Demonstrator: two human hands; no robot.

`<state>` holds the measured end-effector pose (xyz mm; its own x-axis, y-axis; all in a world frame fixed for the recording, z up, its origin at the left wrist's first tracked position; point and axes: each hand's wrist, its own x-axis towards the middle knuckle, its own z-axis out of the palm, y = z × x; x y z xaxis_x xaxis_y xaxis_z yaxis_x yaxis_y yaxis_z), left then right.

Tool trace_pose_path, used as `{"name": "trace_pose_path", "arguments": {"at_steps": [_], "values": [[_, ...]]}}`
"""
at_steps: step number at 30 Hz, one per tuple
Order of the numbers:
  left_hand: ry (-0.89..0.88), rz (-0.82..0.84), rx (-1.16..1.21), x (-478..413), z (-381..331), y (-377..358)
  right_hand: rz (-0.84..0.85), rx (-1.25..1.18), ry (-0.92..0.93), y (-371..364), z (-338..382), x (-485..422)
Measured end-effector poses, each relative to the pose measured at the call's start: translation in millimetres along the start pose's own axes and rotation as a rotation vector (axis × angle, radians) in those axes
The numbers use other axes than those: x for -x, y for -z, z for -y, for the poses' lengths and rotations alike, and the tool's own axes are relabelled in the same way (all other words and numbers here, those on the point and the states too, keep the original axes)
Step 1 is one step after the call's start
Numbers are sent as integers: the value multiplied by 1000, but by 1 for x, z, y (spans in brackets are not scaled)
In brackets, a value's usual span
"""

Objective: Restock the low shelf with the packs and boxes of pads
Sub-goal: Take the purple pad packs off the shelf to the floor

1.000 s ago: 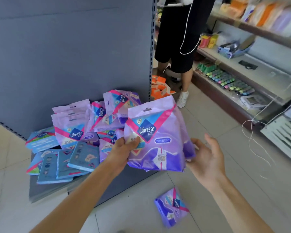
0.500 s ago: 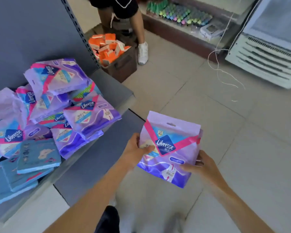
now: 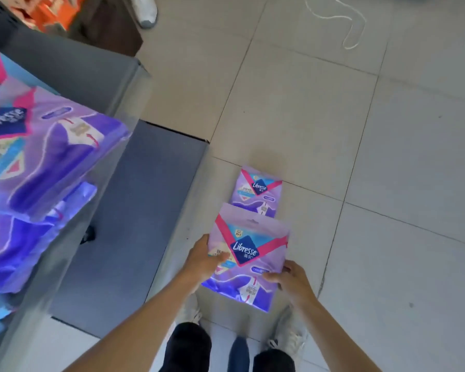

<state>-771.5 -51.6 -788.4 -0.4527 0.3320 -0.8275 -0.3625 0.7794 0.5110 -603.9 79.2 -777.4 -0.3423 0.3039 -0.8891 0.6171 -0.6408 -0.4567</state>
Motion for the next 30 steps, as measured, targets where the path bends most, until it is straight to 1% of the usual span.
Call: {"name": "trace_pose_path", "arguments": {"at_steps": [8, 12, 15, 17, 24, 27, 30], "values": [[81, 6, -31, -77, 79, -39, -105, 12, -82, -5, -77, -90], [74, 1, -28, -122, 99, -58, -189, 25, -26, -5, -103, -142], [48, -13, -35, -154, 112, -65, -215, 77, 42, -5, -111, -175], [41, -25, -57, -174, 120, -65, -208, 92, 55, -9, -115, -194], [53, -16, -90, -218, 138, -58, -185, 91, 9, -30, -134, -247], [57, -40, -105, -224, 141, -63, -226, 105, -5, -29, -140, -263], [49, -66, -128, -222, 137, -70, -270, 251, -23, -25, -135, -261]]}}
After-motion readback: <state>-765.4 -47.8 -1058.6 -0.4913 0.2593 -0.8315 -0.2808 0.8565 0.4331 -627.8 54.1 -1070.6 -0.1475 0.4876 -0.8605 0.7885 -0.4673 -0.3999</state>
